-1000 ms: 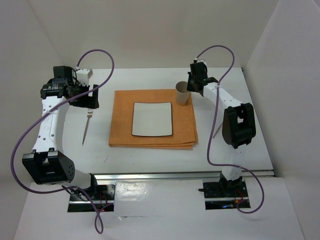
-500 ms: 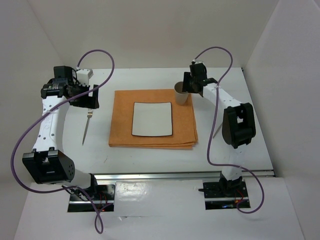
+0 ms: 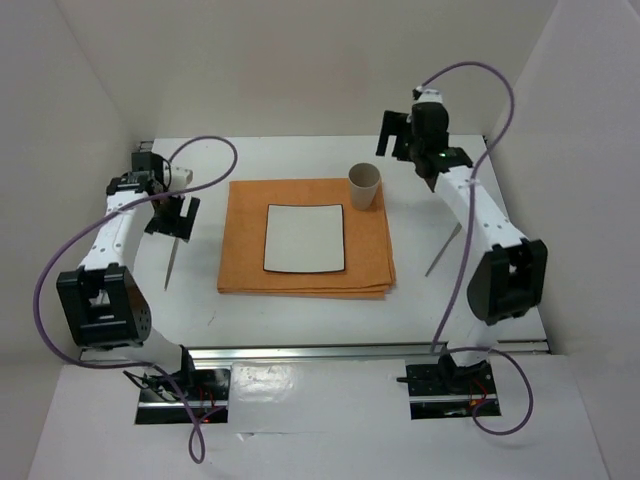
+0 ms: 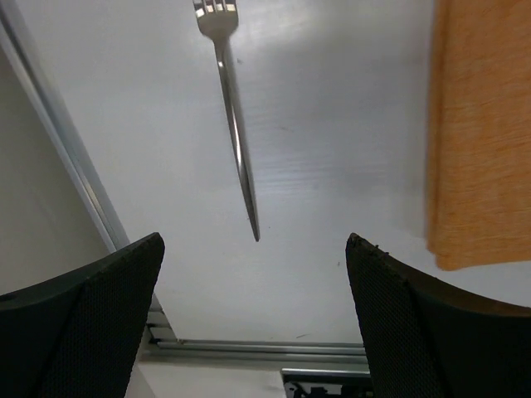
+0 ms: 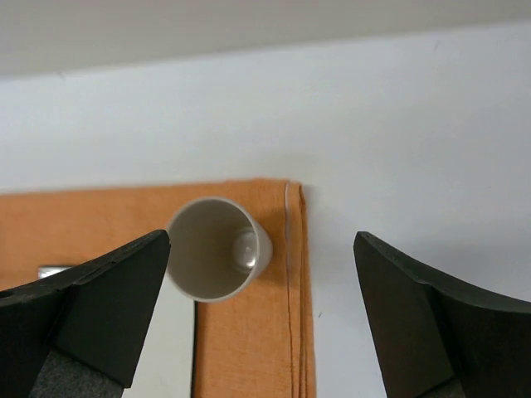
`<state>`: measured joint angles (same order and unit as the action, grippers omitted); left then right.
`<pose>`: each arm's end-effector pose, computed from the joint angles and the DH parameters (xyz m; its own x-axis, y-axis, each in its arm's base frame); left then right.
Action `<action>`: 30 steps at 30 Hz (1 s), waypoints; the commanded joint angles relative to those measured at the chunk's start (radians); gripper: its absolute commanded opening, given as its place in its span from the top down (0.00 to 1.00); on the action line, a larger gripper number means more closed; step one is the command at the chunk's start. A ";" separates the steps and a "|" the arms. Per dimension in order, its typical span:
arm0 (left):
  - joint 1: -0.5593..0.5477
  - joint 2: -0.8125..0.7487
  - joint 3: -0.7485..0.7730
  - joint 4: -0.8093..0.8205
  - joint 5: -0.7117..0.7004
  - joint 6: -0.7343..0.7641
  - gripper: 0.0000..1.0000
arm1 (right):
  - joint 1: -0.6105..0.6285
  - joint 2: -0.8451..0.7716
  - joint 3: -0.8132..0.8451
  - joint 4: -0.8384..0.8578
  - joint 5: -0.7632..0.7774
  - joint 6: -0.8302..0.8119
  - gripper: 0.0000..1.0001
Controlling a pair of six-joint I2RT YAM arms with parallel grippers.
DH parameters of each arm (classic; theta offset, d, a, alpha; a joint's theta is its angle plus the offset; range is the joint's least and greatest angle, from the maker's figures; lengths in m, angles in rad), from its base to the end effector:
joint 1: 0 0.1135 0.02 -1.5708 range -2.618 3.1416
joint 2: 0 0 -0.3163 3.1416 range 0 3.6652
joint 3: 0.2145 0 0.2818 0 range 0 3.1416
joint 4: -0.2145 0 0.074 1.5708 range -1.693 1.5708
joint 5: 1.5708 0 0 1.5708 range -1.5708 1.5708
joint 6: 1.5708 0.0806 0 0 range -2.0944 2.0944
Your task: Set the dinner table for one person
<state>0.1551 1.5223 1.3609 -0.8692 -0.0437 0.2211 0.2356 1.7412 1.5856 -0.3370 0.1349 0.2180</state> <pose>0.3606 0.0599 0.3119 -0.8654 0.0865 -0.4936 0.0136 0.9887 0.1493 0.4795 0.1040 0.3690 -0.4741 0.1066 -0.8740 -0.0139 0.9916 0.1285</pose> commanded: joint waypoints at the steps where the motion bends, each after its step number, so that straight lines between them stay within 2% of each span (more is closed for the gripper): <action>1: 0.006 0.074 -0.077 0.039 -0.122 0.063 0.04 | -0.009 -0.179 0.034 0.081 0.005 -0.028 0.00; 7: 0.015 0.226 -0.114 0.093 -0.093 0.087 0.08 | -0.009 -0.284 -0.059 0.030 -0.052 -0.025 0.00; 12: 0.024 0.323 -0.060 0.131 -0.147 0.057 0.08 | -0.009 -0.403 -0.232 0.052 -0.061 0.012 0.00; 16: 0.034 0.412 -0.019 0.141 -0.171 0.057 0.08 | -0.009 -0.474 -0.297 0.052 -0.061 0.021 0.00; 21: 0.057 0.524 0.037 0.093 -0.105 0.046 0.20 | -0.009 -0.513 -0.306 0.026 -0.052 0.021 0.00; 22: 0.057 0.535 0.049 0.084 -0.073 0.046 0.24 | -0.009 -0.525 -0.306 0.026 -0.041 0.021 0.00; 26: 0.067 0.559 0.060 0.039 0.014 0.046 0.56 | -0.009 -0.561 -0.319 0.026 -0.032 0.021 0.00; 27: 0.076 0.559 0.060 0.039 0.024 0.037 0.76 | -0.009 -0.575 -0.329 0.036 -0.032 0.021 0.01; 29: 0.077 0.559 0.060 0.030 0.039 0.026 0.96 | -0.009 -0.585 -0.329 0.036 -0.032 0.021 0.01; 30: 0.089 0.559 0.060 0.030 0.056 0.026 1.00 | -0.009 -0.585 -0.329 0.036 -0.032 0.021 0.01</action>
<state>0.2230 2.0258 1.4319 -0.8398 -0.0738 0.2653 0.2245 1.1801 1.2678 -0.3275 0.0906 0.2382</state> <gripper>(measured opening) 0.051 0.990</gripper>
